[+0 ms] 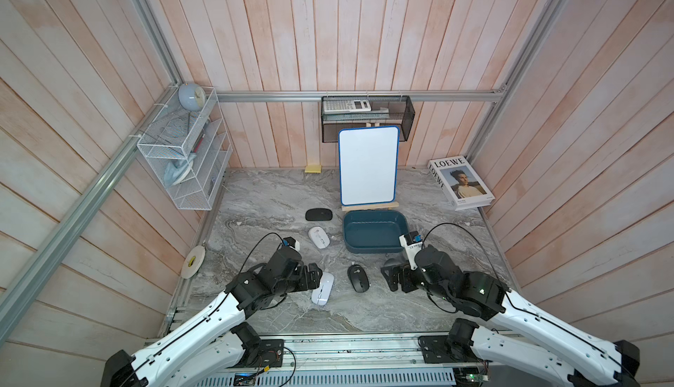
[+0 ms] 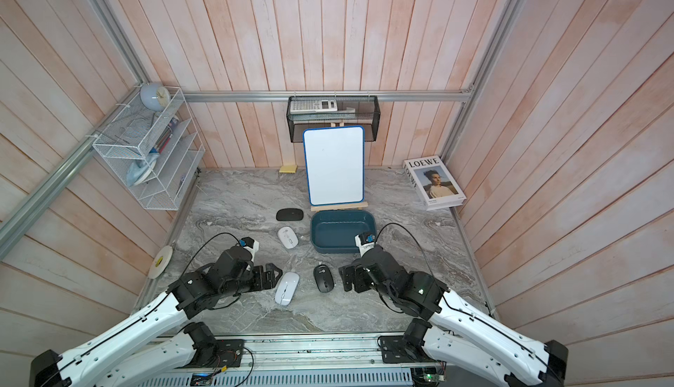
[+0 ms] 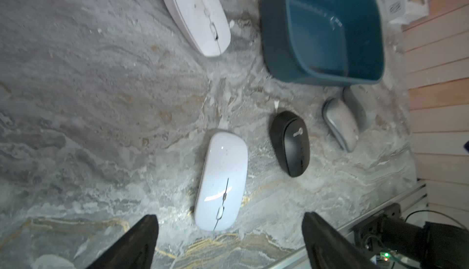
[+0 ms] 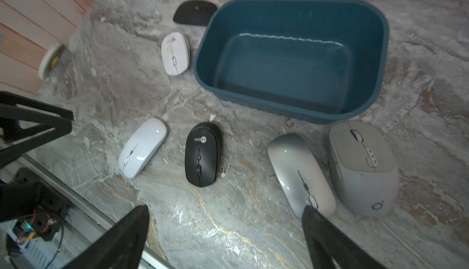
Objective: Put the mouse in the storage box
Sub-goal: Pick up the mouse from the center of the board.
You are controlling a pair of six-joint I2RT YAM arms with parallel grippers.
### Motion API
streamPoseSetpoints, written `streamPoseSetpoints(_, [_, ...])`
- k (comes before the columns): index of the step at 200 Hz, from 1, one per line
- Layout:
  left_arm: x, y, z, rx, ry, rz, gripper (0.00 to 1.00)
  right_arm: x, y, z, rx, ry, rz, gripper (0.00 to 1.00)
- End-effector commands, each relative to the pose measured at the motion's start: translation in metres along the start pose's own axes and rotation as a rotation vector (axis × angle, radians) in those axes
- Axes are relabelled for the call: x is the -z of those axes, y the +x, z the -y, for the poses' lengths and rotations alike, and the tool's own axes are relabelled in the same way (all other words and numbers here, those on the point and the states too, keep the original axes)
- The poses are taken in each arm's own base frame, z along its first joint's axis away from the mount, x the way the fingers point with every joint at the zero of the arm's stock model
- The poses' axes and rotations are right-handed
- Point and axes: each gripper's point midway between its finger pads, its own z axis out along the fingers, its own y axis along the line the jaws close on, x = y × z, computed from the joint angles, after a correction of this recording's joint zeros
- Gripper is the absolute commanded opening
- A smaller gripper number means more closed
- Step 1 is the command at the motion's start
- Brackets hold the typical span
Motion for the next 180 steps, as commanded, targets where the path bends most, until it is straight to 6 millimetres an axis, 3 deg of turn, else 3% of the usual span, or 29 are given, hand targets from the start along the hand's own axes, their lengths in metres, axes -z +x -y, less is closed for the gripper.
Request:
streamPoseSetpoints(1, [0.005, 0.009, -0.020, 0.010, -0.113, 0.007, 0.95, -0.004, 0.006, 0.017, -0.036, 0.124, -0.016, 0.98])
streamPoseSetpoints(25, [-0.004, 0.021, -0.013, -0.025, -0.073, -0.034, 0.95, -0.014, 0.011, 0.012, -0.059, 0.111, -0.035, 0.98])
streamPoseSetpoints(57, [-0.016, 0.035, 0.009, -0.195, -0.115, -0.071, 0.95, -0.008, -0.001, 0.017, -0.079, 0.122, 0.032, 0.98])
streamPoseSetpoints(110, [-0.047, 0.042, -0.001, -0.313, -0.249, -0.119, 0.84, -0.001, -0.005, 0.030, -0.183, 0.101, 0.074, 0.98])
streamPoseSetpoints(132, [-0.057, 0.042, 0.006, -0.352, -0.258, -0.146, 0.77, -0.001, -0.005, 0.036, -0.237, 0.080, 0.083, 0.98])
streamPoseSetpoints(180, [-0.074, 0.054, 0.013, -0.377, -0.230, -0.192, 0.77, -0.001, -0.007, 0.045, -0.292, 0.076, 0.076, 0.98])
